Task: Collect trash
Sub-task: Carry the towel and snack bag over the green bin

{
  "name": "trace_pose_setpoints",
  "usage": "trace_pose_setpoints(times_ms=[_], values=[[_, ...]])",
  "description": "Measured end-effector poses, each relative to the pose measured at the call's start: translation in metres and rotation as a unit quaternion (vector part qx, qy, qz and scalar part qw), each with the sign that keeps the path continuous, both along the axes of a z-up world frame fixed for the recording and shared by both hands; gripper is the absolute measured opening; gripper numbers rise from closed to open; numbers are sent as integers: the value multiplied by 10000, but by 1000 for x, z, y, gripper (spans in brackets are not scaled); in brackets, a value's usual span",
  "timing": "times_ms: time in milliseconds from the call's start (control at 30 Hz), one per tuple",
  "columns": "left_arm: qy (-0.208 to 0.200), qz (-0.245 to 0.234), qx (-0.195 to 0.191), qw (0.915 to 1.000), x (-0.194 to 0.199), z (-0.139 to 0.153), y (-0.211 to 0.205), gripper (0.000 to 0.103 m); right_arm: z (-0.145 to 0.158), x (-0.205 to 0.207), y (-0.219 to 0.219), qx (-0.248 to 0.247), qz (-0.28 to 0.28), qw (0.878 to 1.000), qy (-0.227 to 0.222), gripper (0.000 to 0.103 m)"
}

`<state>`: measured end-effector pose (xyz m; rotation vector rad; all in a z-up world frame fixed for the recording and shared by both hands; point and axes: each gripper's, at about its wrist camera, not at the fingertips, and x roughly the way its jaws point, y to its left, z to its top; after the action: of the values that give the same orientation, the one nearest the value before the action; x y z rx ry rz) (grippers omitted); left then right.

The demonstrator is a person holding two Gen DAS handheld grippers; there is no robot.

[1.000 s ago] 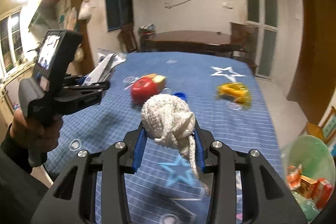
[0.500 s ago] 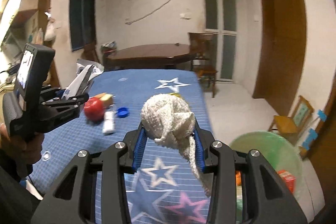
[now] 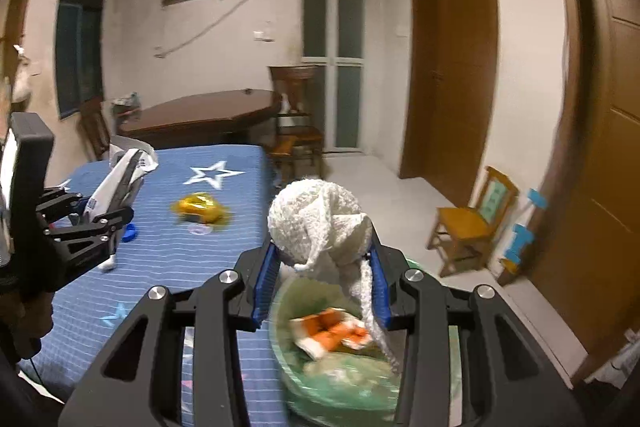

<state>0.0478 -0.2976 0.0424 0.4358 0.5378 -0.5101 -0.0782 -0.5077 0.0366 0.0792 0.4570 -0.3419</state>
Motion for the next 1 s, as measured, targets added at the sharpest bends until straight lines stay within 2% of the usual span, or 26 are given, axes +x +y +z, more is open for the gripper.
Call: trace_pose_setpoints(times_ms=[400, 600, 767, 867, 1000], values=[[-13, -860, -38, 9963, -24, -9, -95, 33, -7, -22, -39, -34, -689, 9976, 105, 38], [259, -1224, 3, 9921, -24, -20, -126, 32, -11, -25, -49, -54, -806, 9966, 188, 38], [491, -1629, 1, 9854, -24, -30, -148, 32, -14, -25, -58, 37, -954, 9949, 330, 38], [763, -1812, -76, 9805, -22, -37, -155, 33, -18, -26, -67, 139, -1039, 9937, 406, 38], [849, -1884, -52, 9784, -20, -46, -159, 33, -24, -28, -75, 291, -1102, 9924, 472, 38]])
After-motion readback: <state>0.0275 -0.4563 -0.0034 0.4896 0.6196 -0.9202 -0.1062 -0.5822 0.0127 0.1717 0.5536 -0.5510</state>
